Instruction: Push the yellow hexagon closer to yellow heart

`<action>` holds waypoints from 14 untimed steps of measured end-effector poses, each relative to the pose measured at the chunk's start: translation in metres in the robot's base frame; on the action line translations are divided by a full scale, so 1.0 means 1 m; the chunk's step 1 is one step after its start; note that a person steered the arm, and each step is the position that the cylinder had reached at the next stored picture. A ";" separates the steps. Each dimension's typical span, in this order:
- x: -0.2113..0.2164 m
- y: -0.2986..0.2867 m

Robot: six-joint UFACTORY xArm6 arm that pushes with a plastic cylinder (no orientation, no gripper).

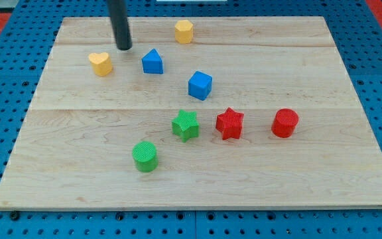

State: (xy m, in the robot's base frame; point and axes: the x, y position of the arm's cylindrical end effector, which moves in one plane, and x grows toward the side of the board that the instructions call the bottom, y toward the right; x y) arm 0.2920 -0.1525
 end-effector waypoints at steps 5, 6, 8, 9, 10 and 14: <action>-0.099 0.114; -0.094 0.147; -0.053 0.136; -0.067 0.164; -0.051 0.194; -0.089 0.065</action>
State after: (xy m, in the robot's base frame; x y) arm 0.2033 -0.0875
